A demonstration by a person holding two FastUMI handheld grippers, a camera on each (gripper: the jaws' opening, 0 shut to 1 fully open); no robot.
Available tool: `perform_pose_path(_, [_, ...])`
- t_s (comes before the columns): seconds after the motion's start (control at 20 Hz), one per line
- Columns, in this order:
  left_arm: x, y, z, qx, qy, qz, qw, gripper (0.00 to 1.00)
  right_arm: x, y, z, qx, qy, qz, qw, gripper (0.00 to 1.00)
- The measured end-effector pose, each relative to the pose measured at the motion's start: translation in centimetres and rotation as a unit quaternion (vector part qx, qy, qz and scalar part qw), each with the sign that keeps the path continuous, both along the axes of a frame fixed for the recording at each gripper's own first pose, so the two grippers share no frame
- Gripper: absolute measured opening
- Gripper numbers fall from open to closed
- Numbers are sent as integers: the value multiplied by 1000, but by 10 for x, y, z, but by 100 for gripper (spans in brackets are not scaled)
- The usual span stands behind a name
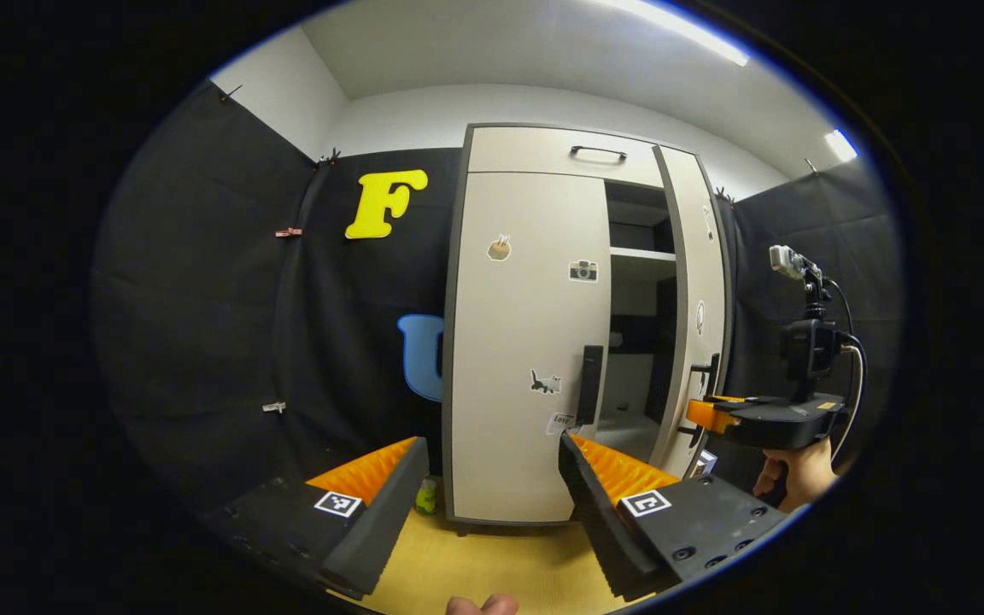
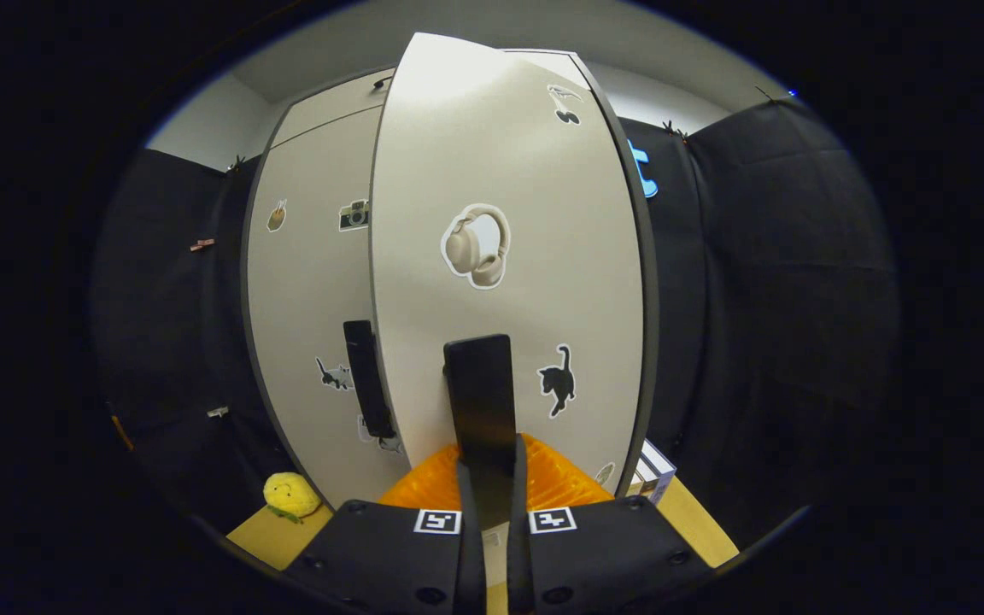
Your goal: Open the right door of the double-door shoe cabinet with the right hand, and open the left door with the left hand.
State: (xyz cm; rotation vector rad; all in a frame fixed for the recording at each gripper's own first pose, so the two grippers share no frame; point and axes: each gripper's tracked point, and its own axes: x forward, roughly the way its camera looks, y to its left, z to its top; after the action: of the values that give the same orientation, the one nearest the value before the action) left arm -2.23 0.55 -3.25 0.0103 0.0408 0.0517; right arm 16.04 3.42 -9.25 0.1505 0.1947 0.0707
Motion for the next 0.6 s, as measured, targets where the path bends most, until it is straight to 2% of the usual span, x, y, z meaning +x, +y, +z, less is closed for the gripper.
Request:
perform_pose_path(0.45, [31,-52,-8,-3,6,-38,999,94,-22,-33,2,-2,5,0,1000,13])
perform_pose_path(0.6, [43,-68,-8,-7,2,-45,999,94,-27,-45,1,1,10,15,1000,13])
